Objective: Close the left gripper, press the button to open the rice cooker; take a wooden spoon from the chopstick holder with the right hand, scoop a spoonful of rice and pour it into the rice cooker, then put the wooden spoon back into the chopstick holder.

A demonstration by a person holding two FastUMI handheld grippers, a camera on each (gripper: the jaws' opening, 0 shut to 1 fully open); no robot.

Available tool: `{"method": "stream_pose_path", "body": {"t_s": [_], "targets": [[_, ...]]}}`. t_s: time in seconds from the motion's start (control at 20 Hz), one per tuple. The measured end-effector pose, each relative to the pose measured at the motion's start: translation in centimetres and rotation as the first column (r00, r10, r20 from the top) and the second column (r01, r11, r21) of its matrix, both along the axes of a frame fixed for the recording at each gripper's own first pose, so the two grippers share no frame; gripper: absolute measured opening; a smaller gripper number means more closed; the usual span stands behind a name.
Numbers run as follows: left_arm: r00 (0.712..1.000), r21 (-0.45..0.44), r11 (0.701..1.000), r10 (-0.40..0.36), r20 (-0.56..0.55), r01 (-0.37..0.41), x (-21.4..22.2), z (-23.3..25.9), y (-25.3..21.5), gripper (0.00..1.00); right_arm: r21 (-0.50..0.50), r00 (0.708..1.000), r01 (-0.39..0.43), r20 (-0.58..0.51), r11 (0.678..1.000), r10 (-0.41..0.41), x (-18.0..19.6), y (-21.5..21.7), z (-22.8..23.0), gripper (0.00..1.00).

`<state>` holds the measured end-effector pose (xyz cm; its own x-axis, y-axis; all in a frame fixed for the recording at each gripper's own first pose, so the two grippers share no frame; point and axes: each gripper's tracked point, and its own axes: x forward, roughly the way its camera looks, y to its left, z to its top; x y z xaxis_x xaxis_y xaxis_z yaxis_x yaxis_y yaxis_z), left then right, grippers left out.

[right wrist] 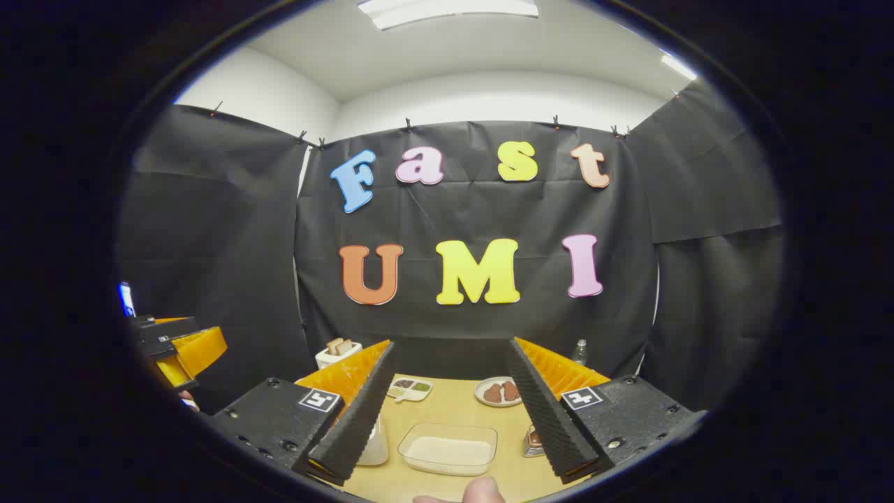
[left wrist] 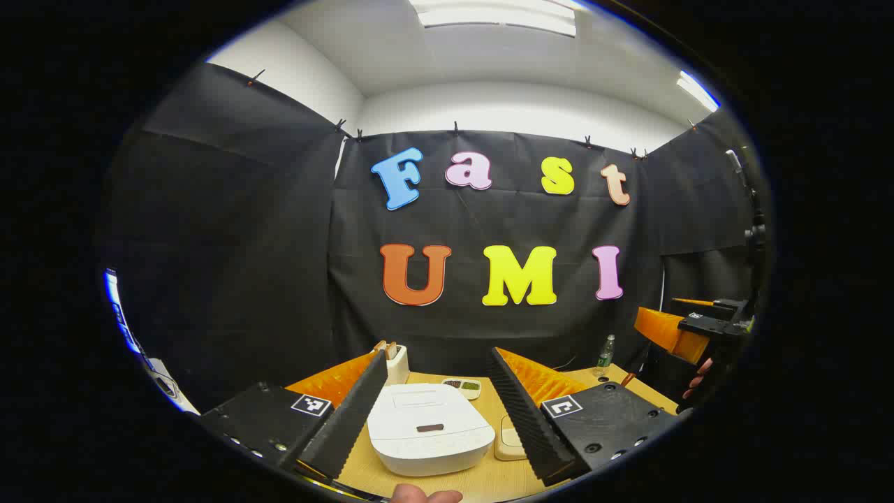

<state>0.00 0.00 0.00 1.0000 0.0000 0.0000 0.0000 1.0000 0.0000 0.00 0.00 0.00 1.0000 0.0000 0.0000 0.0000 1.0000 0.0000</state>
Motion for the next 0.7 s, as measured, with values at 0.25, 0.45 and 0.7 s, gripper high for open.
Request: {"method": "stream_pose_path", "body": {"t_s": [0.25,0.45,0.7], "targets": [[1.000,0.002,1.000,0.006,0.002,-0.006,0.3,0.1,0.2,0.94,0.005,1.000,0.006,0.000,1.000,-0.006,0.2,-0.4,-0.1,1.00],[1.000,0.007,1.000,0.007,-0.004,-0.007,0.3,-0.2,0.1,0.94,0.012,1.000,0.013,-0.007,1.000,-0.013,0.2,-0.8,-0.4,0.96],[1.000,0.015,1.000,0.011,-0.009,-0.011,0.5,-0.5,-0.1,0.94,0.019,1.000,0.022,-0.005,1.000,-0.022,0.1,-1.4,-0.4,0.96]]}}
